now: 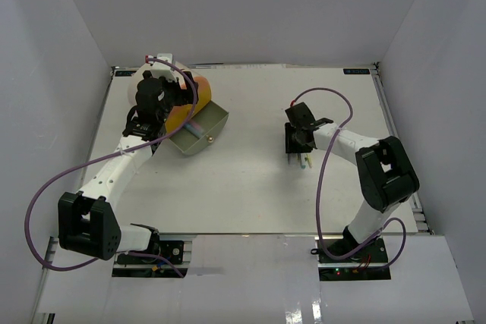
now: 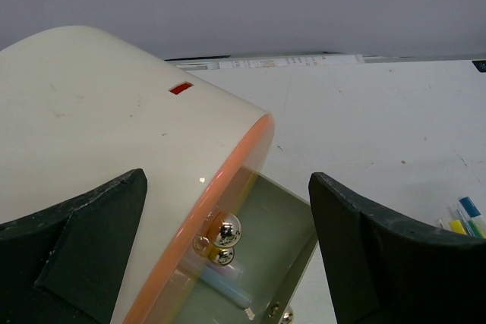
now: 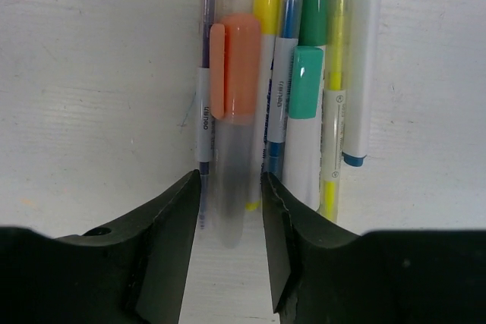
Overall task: Sort the stationery into containers
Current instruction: Pick up the pen from the center of the board.
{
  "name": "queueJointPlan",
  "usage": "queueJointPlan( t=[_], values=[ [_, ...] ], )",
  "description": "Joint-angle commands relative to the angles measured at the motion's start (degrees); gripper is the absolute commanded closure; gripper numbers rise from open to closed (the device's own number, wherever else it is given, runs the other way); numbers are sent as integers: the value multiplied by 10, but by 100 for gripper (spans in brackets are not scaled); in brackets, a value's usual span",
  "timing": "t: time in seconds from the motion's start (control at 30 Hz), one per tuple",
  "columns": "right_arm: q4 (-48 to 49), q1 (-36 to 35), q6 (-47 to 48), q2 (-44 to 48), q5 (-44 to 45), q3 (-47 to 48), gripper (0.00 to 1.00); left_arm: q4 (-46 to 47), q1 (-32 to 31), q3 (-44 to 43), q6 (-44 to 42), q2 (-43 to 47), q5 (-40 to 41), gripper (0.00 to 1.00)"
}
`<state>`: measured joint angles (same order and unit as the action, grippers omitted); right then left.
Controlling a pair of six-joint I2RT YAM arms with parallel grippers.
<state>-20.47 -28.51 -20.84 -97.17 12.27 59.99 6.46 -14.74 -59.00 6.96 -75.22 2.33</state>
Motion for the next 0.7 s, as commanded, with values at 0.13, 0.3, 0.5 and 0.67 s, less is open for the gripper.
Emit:
queueJointPlan(
  t=[0.13,0.3,0.5,0.67],
  values=[
    [17,4,-5,-13,4,0,60,-30,-1,-9,13,8,-22,2],
    [20,4,-3,-16,0,0,64,-31,0,-9,13,8,-22,2],
    [19,2,2,-19,-1,4,65,-31,-1,-9,13,8,-22,2],
    [12,-4,7,-14,2,14,65,-31,-1,-9,13,8,-22,2]
  ],
)
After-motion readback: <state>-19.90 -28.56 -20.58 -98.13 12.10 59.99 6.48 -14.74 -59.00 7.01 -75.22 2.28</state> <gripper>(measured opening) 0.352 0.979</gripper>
